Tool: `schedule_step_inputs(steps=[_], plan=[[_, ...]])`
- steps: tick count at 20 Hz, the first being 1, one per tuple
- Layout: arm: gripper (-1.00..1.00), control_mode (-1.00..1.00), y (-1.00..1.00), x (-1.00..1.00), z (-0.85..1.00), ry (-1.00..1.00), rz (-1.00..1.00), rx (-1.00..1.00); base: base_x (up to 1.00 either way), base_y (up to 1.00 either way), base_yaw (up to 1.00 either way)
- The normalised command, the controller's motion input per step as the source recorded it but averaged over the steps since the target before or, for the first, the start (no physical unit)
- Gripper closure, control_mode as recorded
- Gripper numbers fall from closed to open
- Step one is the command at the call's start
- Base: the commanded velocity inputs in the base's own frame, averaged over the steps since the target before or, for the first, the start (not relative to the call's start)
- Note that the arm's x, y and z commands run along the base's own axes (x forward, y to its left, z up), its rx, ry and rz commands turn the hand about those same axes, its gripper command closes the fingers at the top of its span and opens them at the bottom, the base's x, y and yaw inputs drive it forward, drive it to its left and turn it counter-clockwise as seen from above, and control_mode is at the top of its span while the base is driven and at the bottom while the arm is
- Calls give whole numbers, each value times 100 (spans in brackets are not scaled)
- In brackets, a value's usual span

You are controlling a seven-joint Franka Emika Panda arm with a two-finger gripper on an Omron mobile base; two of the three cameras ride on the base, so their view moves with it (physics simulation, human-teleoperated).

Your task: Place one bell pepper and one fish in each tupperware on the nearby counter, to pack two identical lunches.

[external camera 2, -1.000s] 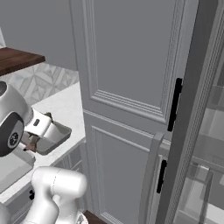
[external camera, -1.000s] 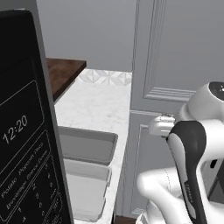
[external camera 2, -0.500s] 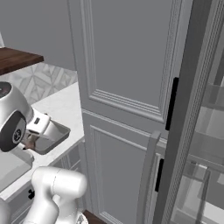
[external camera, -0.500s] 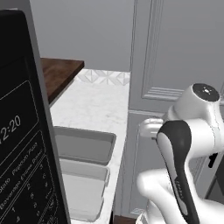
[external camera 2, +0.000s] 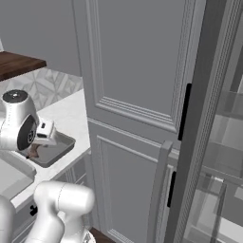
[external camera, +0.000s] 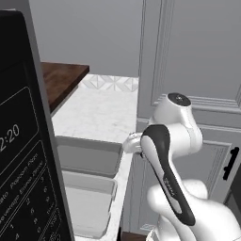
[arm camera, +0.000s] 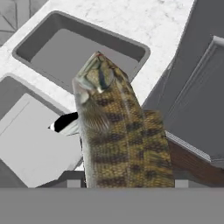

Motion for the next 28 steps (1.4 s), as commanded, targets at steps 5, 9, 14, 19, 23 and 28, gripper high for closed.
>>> schedule_step_inputs(steps=[5, 9, 14, 19, 23, 28], plan=[[100, -100, 65, 57, -28, 6, 27, -7, 0, 0, 0], [100, -100, 57, 35, -46, 0, 14, -23, 0, 0, 0], [100, -100, 31, 31, -24, 0, 7, -15, 0, 0, 0], [100, -100, 12, 34, -9, 4, 4, -4, 0, 0, 0], [100, -100, 14, 36, -28, 0, 5, -3, 0, 0, 0], [100, -100, 15, 40, -44, 0, 6, -2, 0, 0, 0]])
